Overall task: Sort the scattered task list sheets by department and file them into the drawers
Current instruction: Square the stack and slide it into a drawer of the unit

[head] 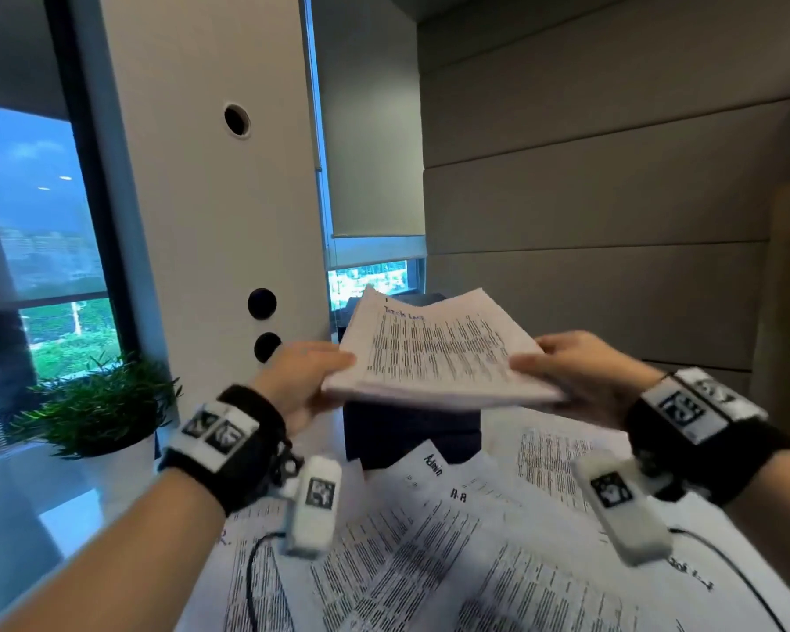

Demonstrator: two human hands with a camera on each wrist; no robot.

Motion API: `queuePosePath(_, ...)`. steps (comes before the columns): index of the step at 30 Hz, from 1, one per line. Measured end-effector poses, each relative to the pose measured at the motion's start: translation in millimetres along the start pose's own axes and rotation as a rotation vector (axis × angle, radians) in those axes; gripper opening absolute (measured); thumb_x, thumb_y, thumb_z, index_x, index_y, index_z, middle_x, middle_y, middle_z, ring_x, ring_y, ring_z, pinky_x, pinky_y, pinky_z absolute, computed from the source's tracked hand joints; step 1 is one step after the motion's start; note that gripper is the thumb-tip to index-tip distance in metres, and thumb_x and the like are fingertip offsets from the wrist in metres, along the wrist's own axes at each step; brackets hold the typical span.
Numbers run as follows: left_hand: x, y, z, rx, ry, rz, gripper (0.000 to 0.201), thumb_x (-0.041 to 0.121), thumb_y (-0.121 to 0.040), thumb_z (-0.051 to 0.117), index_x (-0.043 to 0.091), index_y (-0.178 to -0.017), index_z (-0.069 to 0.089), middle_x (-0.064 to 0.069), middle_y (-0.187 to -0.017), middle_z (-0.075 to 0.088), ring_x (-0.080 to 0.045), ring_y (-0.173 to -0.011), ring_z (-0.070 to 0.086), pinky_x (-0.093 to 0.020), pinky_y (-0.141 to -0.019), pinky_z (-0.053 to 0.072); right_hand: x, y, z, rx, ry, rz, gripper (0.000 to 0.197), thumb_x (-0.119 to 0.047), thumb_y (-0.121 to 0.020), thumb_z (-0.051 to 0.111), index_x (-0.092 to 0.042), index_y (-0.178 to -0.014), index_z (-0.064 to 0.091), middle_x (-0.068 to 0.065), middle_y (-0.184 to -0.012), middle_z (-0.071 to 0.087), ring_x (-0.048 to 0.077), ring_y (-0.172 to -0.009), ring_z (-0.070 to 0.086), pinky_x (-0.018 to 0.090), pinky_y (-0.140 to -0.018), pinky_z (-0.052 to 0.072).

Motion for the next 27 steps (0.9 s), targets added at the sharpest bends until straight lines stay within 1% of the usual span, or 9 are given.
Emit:
queuePosePath(3,32,-11,-2,0.014,0.171,0.005,0.026,-0.002,-0.093,0.047,0.004,-0.068,0.048,-0.007,-0.055,0.051,-0.007,-0.034,0.051,-0.013,-0.035,0.042,-34,-7,-8,0.046,-0.102,0.024,0.014,-0.006,-0.086,0.067,0.006,-0.09,0.062,0.007,-0.053,0.059,0.009,-0.037,0.054,0.016,-0.035,0.043)
queuePosePath(7,39,-20,1,-0.008,0.234,-0.046,0.024,-0.001,-0.093,0.044,0.004,-0.07,0.046,-0.006,-0.046,0.055,-0.01,-0.039,0.057,-0.017,-0.04,0.05,-38,-10,-7,0.029,-0.208,0.126,0.008,0.001,-0.085,0.065,0.005,-0.085,0.059,0.01,-0.047,0.059,0.012,-0.036,0.057,0.017,-0.036,0.045)
queuePosePath(9,29,-18,8,-0.051,0.156,-0.11,0.01,0.001,-0.093,0.042,-0.002,-0.09,0.051,-0.014,-0.065,0.067,-0.016,-0.05,0.066,-0.023,-0.044,0.054,-30,-9,-3,0.011,-0.124,0.143,0.009,0.0,-0.085,0.065,0.006,-0.089,0.06,0.011,-0.057,0.064,0.013,-0.043,0.059,0.019,-0.037,0.046)
queuePosePath(11,17,-17,12,-0.072,0.105,-0.157,0.019,0.001,-0.092,0.041,-0.004,-0.108,0.05,-0.02,-0.086,0.068,-0.021,-0.057,0.07,-0.027,-0.045,0.054,-29,-7,3,0.006,-0.069,0.111,0.013,-0.004,-0.088,0.064,0.003,-0.099,0.062,0.015,-0.079,0.068,0.014,-0.057,0.061,0.02,-0.041,0.049)
queuePosePath(14,18,-19,7,-0.008,0.139,-0.103,0.008,-0.001,-0.092,0.044,0.0,-0.094,0.052,-0.018,-0.076,0.064,-0.021,-0.05,0.068,-0.028,-0.043,0.054,-41,-7,3,0.05,-0.116,-0.016,0.027,-0.007,-0.089,0.062,-0.01,-0.116,0.057,0.011,-0.098,0.068,0.013,-0.066,0.061,0.021,-0.043,0.05)
queuePosePath(17,37,-22,2,-0.022,0.265,0.031,0.012,0.004,-0.09,0.048,0.0,-0.084,0.057,-0.017,-0.075,0.061,-0.027,-0.056,0.067,-0.034,-0.055,0.058,-56,-7,-2,0.07,-0.219,-0.09,0.048,-0.007,-0.088,0.065,-0.015,-0.132,0.05,0.008,-0.106,0.066,0.009,-0.062,0.063,0.019,-0.043,0.05)
queuePosePath(21,63,-28,2,-0.033,0.256,0.138,0.03,0.016,-0.09,0.039,0.003,-0.079,0.063,-0.02,-0.073,0.067,-0.038,-0.078,0.067,-0.044,-0.082,0.055,-78,-11,-9,0.095,-0.299,-0.128,0.038,-0.007,-0.087,0.066,-0.011,-0.123,0.056,0.011,-0.091,0.062,0.006,-0.044,0.06,0.019,-0.043,0.049)
queuePosePath(26,90,-46,1,0.021,0.277,0.221,0.041,0.021,-0.091,0.028,0.006,-0.095,0.066,-0.018,-0.077,0.071,-0.035,-0.09,0.068,-0.041,-0.09,0.047,-110,-21,-11,0.059,-0.384,-0.184,0.004,-0.004,-0.089,0.059,-0.005,-0.089,0.062,0.014,-0.077,0.06,0.015,-0.056,0.054,0.02,-0.046,0.05)
queuePosePath(27,93,-48,2,0.015,0.285,0.229,0.041,0.02,-0.09,0.028,0.006,-0.097,0.066,-0.019,-0.079,0.072,-0.036,-0.092,0.068,-0.04,-0.091,0.045,-114,-26,-12,0.061,-0.406,-0.187,0.007,-0.004,-0.089,0.057,-0.003,-0.083,0.062,0.014,-0.077,0.057,0.016,-0.057,0.053,0.021,-0.047,0.051)
Point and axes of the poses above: each hand's wrist, its own y-axis away from the middle knuckle, its own z-axis out of the palm, x = y × z, the point moved 8 cm from there along -y, towards the middle knuckle
